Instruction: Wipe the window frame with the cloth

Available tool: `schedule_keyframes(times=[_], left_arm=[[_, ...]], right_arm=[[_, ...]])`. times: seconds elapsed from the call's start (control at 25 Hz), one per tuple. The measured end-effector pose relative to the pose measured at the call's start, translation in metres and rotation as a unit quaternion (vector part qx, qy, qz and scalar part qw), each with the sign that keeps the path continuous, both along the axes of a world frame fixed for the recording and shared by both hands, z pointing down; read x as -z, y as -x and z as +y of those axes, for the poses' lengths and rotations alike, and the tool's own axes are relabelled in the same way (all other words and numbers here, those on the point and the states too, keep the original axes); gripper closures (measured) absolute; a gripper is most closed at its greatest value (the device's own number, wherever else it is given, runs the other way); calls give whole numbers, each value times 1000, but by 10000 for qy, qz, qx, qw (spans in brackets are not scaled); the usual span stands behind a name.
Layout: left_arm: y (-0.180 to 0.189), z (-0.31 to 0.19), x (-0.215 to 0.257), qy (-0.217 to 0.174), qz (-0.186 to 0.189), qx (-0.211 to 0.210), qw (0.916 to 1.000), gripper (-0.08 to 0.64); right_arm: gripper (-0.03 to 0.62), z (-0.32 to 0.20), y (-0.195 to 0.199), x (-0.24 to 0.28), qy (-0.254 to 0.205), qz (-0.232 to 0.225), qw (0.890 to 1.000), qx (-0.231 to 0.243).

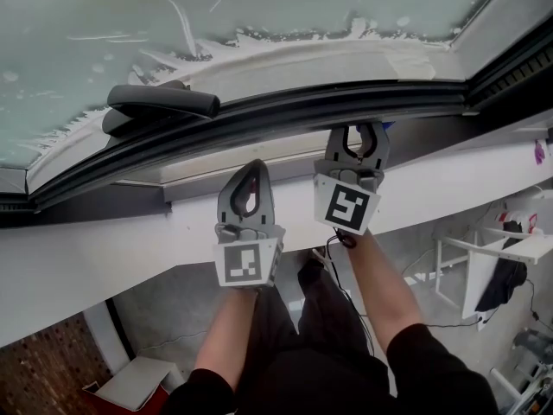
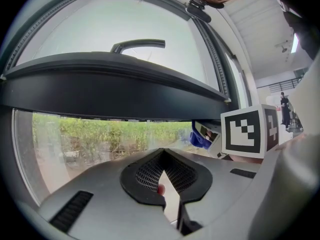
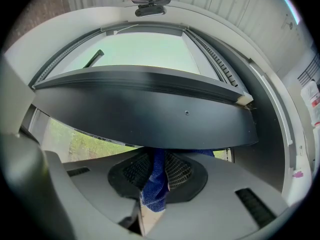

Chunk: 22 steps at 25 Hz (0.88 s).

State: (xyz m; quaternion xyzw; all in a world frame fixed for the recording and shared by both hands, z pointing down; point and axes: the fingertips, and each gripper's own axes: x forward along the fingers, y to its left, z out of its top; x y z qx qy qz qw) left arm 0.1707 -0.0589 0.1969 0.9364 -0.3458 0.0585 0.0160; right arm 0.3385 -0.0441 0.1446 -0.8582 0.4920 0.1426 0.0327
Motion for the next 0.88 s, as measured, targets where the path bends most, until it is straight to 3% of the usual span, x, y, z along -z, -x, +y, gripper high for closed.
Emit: schedule_keyframes(times=[0.12,0.4,0.88], left_arm=[[4,-2,-4,25,-107,36,9999,555],[10,-5,-1,4,95,67,9999,555],[29,-13,3,-106,129,272,9995,555]], right_arm=[[543,-2,7,0,5,4,10000,68],[543,-10,25,1,10,91,9996,250],[543,-21,51,1,55,35,9986,519]])
